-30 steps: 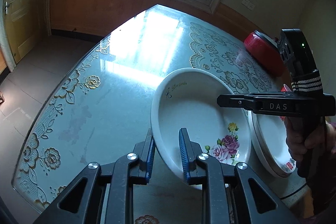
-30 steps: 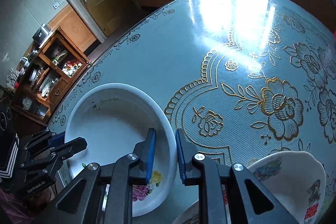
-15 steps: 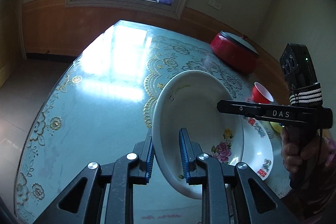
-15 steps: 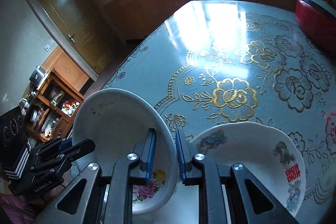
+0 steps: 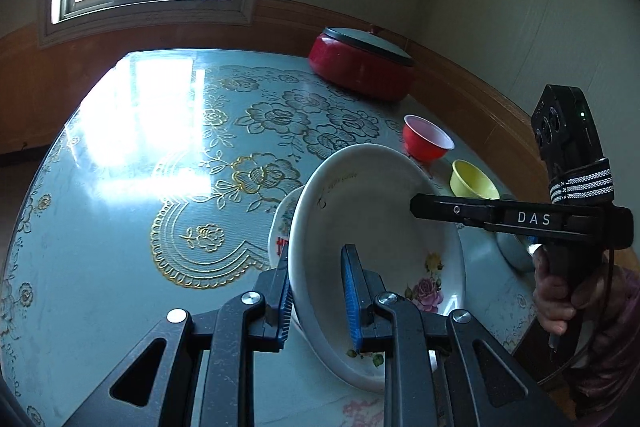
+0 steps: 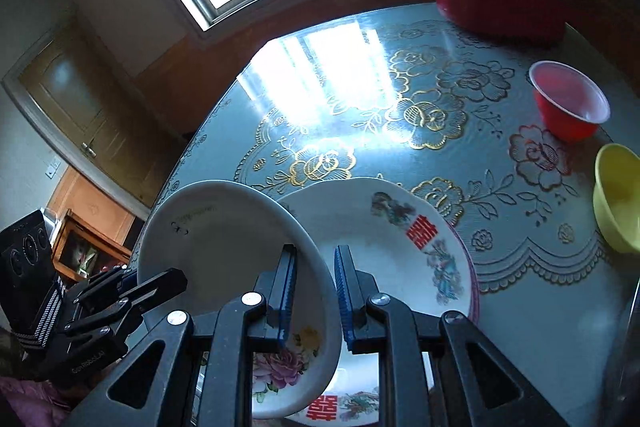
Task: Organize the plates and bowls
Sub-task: 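Carry the white rose plate over the stacked plates with the left gripper, then lower the rose plate onto the double-happiness plate and open the left gripper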
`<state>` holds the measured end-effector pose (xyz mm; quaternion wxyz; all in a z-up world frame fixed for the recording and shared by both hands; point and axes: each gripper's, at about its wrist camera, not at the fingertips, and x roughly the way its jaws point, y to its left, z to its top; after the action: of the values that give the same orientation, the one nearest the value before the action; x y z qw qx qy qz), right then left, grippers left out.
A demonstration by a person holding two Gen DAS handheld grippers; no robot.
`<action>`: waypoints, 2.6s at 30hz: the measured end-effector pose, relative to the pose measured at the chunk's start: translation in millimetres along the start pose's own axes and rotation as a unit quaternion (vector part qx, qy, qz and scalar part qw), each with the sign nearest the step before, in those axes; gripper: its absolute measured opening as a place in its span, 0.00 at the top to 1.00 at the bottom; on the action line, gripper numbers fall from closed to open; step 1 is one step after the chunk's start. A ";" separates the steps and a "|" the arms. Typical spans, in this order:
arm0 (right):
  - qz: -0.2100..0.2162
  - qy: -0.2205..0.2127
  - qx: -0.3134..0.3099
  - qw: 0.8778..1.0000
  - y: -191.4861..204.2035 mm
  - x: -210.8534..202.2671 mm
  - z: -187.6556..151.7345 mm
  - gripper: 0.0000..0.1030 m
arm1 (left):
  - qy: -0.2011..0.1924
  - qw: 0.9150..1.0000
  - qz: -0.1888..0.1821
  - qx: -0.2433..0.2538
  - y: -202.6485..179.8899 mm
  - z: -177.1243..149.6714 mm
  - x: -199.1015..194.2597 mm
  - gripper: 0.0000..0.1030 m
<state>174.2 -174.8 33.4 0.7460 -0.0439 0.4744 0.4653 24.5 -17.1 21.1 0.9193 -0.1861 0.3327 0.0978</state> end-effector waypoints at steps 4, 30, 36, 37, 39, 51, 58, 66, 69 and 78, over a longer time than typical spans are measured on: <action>-0.010 -0.004 0.026 1.000 -18.3 -4.4 -7.2 0.81 | 0.010 1.000 -0.003 0.021 -14.6 4.0 12.6 0.79; -0.054 0.003 0.088 0.995 -52.6 17.3 -19.6 0.79 | 0.025 0.998 0.011 0.064 -32.9 14.2 53.5 0.79; -0.057 0.001 0.089 0.994 -52.6 21.7 -16.7 0.79 | 0.026 0.998 0.014 0.058 -29.0 16.2 57.6 0.79; -0.058 0.002 0.089 0.994 -52.4 22.1 -16.3 0.79 | 0.026 0.998 0.012 0.056 -28.0 16.3 57.6 0.79; -0.058 0.003 0.089 0.994 -52.0 22.3 -15.9 0.79 | 0.027 0.998 0.007 0.052 -25.9 16.0 57.0 0.79; -0.079 -0.008 0.078 0.994 -44.9 15.8 -15.7 0.79 | 0.038 0.999 0.013 0.032 -14.5 10.9 61.0 0.78; -0.072 0.008 0.072 0.995 -41.1 20.0 -20.9 0.79 | 0.050 0.998 0.000 0.032 -14.3 7.5 65.5 0.78; -0.070 0.021 0.073 0.995 -43.0 17.4 -25.6 0.79 | 0.074 0.996 -0.019 0.036 -10.1 -2.2 62.9 0.78; -0.083 -0.018 0.079 0.993 -45.5 -4.0 -19.8 0.79 | 0.073 0.996 -0.025 0.040 -8.4 -3.8 59.1 0.78; -0.076 -0.050 0.244 0.965 -105.0 -6.6 -26.3 0.70 | 0.057 0.998 -0.019 0.009 6.9 -4.7 46.8 0.77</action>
<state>233.2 -251.5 -15.6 0.7899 0.1269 0.5313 0.2787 55.3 -10.1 -14.5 0.9022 -0.1888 0.3819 0.0668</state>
